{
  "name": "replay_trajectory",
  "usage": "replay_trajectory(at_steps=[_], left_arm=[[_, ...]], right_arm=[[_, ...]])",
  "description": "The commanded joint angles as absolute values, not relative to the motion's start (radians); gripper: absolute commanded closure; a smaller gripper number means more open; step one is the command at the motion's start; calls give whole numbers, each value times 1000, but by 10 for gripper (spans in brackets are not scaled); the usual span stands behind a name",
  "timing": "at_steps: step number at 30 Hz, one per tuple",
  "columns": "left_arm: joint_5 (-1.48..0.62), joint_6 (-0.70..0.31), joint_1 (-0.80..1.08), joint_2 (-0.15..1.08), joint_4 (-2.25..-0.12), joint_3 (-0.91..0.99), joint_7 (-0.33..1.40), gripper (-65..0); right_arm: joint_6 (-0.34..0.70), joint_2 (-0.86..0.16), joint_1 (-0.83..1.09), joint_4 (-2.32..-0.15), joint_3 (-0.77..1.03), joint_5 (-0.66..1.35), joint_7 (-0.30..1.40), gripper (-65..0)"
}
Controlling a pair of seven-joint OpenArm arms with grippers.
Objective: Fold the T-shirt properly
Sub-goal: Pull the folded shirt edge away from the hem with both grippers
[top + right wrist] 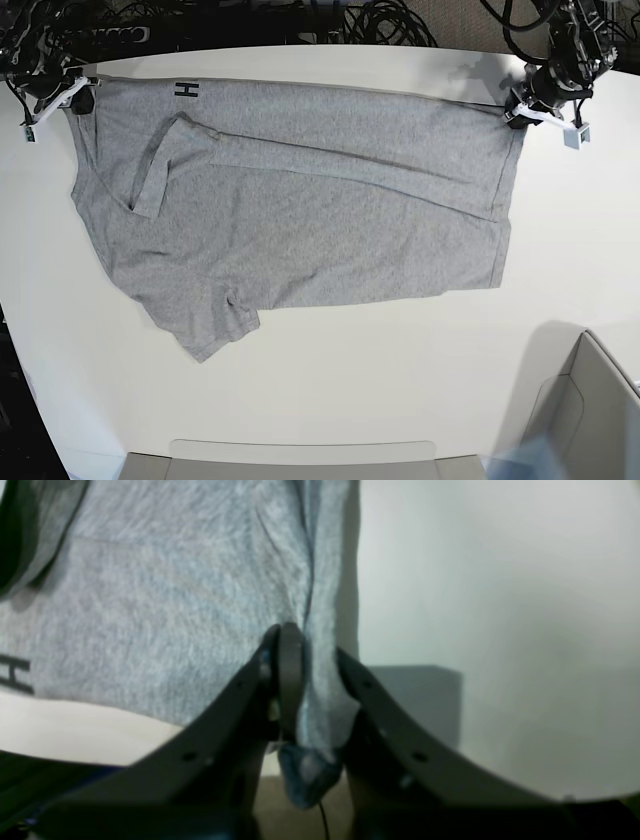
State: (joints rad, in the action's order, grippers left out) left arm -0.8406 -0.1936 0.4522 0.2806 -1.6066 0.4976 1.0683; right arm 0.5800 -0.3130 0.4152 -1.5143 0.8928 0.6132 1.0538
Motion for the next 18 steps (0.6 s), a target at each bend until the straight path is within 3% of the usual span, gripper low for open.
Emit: replay_trajectory(at_steps=[1,14,18], left_arm=[[-774,-168,484,288,-1607,501,1118,0],[-771,-160,559,288,-1753,495,1135,0],[-771,-160,559,289,-1778,501,1156,-147]], right_arm=[[573,-332,421,-1521,901,541,1079,0],[573,-309,421,-1624,898,443,1079,0],[573,-306,423,-1641,901,443,1079,-145]])
